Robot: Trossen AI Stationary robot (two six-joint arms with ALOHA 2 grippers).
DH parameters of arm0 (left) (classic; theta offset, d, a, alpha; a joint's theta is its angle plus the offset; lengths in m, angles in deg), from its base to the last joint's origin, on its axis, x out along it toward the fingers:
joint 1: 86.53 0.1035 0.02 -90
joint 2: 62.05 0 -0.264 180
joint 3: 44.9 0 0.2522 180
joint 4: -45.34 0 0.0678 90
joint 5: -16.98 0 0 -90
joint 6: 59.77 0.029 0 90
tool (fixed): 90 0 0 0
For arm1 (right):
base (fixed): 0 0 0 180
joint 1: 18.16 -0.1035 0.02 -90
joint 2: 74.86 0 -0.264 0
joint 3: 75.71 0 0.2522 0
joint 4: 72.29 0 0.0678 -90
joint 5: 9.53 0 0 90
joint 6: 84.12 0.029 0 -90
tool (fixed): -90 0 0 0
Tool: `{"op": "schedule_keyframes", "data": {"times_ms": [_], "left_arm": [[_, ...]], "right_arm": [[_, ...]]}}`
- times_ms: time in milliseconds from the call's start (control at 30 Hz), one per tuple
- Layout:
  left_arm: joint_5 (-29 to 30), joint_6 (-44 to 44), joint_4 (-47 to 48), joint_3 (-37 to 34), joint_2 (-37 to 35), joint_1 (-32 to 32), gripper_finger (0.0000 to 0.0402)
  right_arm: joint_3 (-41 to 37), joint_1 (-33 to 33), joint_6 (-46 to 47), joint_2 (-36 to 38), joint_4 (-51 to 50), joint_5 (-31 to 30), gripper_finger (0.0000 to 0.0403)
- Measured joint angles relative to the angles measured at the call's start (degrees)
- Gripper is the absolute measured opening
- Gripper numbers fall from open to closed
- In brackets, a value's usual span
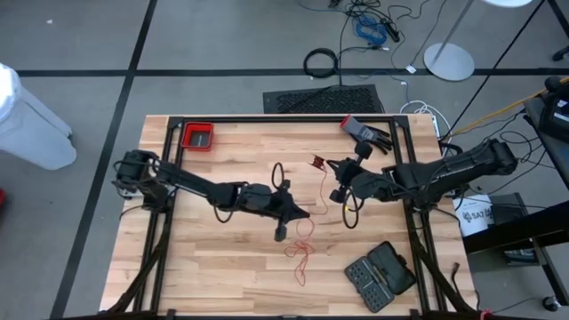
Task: Coil cords
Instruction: Uncoil the red wire from the spool
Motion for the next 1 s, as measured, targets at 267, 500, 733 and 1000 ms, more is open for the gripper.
{"op": "schedule_keyframes", "data": {"times_ms": [267,500,733,1000], "left_arm": [[0.0,-0.7,1.5,0.0,2.2,1.3,0.0],[0.0,-1.4,4.0,0.0,0.8,2.5,0.0],[0.8,-1.2,13.7,0.0,-3.3,4.7,0.0],[3.3,-0.4,22.1,0.0,-11.2,5.2,0.0]], "right_arm": [[5.4,-3.8,0.0,0.0,-0.9,5.5,0.0],[8.3,-8.0,0.0,0.0,-2.5,5.8,0.0],[10.5,-11.1,1.5,0.0,-6.1,5.8,0.0],[11.9,-12.1,5.6,0.0,-11.3,5.9,0.0]]}}
